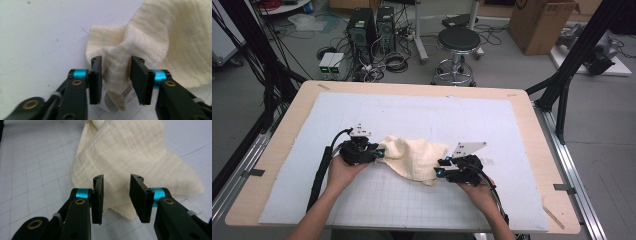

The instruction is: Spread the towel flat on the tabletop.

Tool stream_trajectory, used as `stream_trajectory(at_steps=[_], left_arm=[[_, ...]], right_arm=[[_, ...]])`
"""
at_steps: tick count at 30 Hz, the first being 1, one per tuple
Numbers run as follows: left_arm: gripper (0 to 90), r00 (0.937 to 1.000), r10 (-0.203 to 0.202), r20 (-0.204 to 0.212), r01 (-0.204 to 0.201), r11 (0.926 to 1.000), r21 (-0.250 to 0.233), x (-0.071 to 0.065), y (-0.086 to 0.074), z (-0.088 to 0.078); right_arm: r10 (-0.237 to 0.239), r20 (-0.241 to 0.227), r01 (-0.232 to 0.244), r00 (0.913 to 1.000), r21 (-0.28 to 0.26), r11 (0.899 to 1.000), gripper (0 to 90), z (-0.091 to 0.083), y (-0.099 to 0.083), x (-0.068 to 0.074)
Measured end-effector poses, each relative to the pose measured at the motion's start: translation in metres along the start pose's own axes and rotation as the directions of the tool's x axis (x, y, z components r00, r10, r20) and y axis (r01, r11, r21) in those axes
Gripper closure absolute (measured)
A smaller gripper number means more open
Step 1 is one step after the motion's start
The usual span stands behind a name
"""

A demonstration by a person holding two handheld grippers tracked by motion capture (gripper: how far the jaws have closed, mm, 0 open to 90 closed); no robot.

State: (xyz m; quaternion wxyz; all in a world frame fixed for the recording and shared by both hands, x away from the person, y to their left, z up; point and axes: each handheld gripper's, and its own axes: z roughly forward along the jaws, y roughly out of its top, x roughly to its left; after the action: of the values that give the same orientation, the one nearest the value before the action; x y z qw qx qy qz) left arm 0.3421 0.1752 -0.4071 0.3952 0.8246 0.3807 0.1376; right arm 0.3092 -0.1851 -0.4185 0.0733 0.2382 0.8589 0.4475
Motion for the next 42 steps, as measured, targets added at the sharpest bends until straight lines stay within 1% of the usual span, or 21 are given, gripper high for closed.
stream_trajectory(at_steps=[3,4,6,7,8,9,10,11,13,15,18,19,20,23,25,27,29,30,37,40,42], left_arm=[[55.1,0.9996,0.026,-0.008,-0.027,0.9990,-0.035,-0.002,0.000,-0.017],[55.0,0.9996,0.029,0.002,-0.028,0.9981,-0.054,-0.004,0.000,-0.023],[56.0,0.9989,0.042,0.019,-0.041,0.9969,-0.068,-0.009,-0.002,-0.030],[57.9,0.9979,0.051,0.041,-0.047,0.9948,-0.091,-0.014,-0.005,-0.033],[61.4,0.9964,0.062,0.057,-0.057,0.9936,-0.098,-0.017,-0.008,-0.035],[63.7,0.9938,0.074,0.083,-0.066,0.9930,-0.098,-0.021,-0.011,-0.035],[66.2,0.9912,0.087,0.099,-0.079,0.9933,-0.084,-0.025,-0.013,-0.033],[68.6,0.9866,0.111,0.120,-0.104,0.9926,-0.062,-0.029,-0.015,-0.030],[69.0,0.9814,0.143,0.128,-0.139,0.9894,-0.042,-0.035,-0.016,-0.024],[69.0,0.9770,0.159,0.143,-0.155,0.9873,-0.034,-0.037,-0.016,-0.018],[66.2,0.9782,0.160,0.133,-0.160,0.9871,-0.007,-0.033,-0.016,-0.005],[64.8,0.9807,0.144,0.133,-0.146,0.9893,0.003,-0.031,-0.016,0.000],[62.4,0.9817,0.138,0.131,-0.141,0.9899,0.014,-0.029,-0.017,0.003],[60.8,0.9845,0.120,0.127,-0.127,0.9906,0.049,-0.025,-0.019,0.013],[62.1,0.9874,0.105,0.119,-0.112,0.9921,0.056,-0.024,-0.019,0.017],[65.8,0.9893,0.103,0.104,-0.110,0.9918,0.065,-0.024,-0.020,0.020],[70.2,0.9895,0.114,0.089,-0.120,0.9905,0.067,-0.024,-0.020,0.020],[72.3,0.9905,0.107,0.086,-0.113,0.9914,0.067,-0.024,-0.020,0.020],[82.0,0.9916,0.117,0.056,-0.120,0.9904,0.068,-0.023,-0.020,0.021],[85.2,0.9917,0.119,0.049,-0.122,0.9904,0.065,-0.023,-0.020,0.021],[86.7,0.9912,0.125,0.043,-0.128,0.9898,0.063,-0.024,-0.020,0.020]], right_arm=[[-0.014,0.008,0.014,0.9999,0.003,1.000,62.7,-0.004,0.000,0.004],[-0.023,0.010,0.023,0.9997,-0.002,1.000,62.7,-0.006,0.000,0.005],[-0.043,0.026,0.043,0.9987,0.000,0.999,62.3,-0.009,0.000,0.009],[-0.046,0.031,0.046,0.9985,0.003,0.999,62.1,-0.010,0.000,0.010],[-0.050,0.035,0.050,0.9982,0.001,0.999,62.1,-0.012,-0.001,0.012],[-0.055,0.036,0.055,0.9978,0.000,0.998,62.1,-0.013,-0.002,0.012],[-0.057,0.041,0.058,0.9975,0.000,0.998,62.1,-0.015,-0.004,0.013],[-0.062,0.045,0.062,0.9971,0.001,0.998,62.0,-0.016,-0.005,0.013],[-0.047,0.044,0.047,0.9979,-0.006,0.999,61.4,-0.017,-0.007,0.012],[-0.043,0.049,0.044,0.9979,-0.008,0.999,61.2,-0.019,-0.008,0.010],[-0.016,0.029,0.016,0.9995,-0.018,1.000,62.4,-0.020,-0.011,0.005],[-0.007,0.028,0.007,0.9996,-0.022,1.000,62.4,-0.020,-0.011,0.004],[0.008,0.024,-0.007,0.9997,-0.026,1.000,62.4,-0.021,-0.012,0.001],[0.032,0.021,-0.031,0.9993,-0.036,0.999,61.7,-0.022,-0.015,-0.004],[0.051,0.030,-0.050,0.9982,-0.030,0.998,60.9,-0.021,-0.015,-0.007],[0.057,0.061,-0.056,0.9965,-0.007,0.998,60.9,-0.017,-0.015,-0.009],[0.059,0.061,-0.060,0.9964,0.019,0.998,61.1,-0.010,-0.016,-0.011],[0.064,0.046,-0.066,0.9969,0.029,0.997,61.3,-0.005,-0.016,-0.012],[0.054,0.039,-0.057,0.9978,0.083,0.995,66.4,0.011,-0.018,-0.014],[0.032,0.054,-0.038,0.9980,0.112,0.993,71.9,0.016,-0.019,-0.013],[0.015,0.068,-0.023,0.9976,0.117,0.993,77.7,0.016,-0.018,-0.012]])
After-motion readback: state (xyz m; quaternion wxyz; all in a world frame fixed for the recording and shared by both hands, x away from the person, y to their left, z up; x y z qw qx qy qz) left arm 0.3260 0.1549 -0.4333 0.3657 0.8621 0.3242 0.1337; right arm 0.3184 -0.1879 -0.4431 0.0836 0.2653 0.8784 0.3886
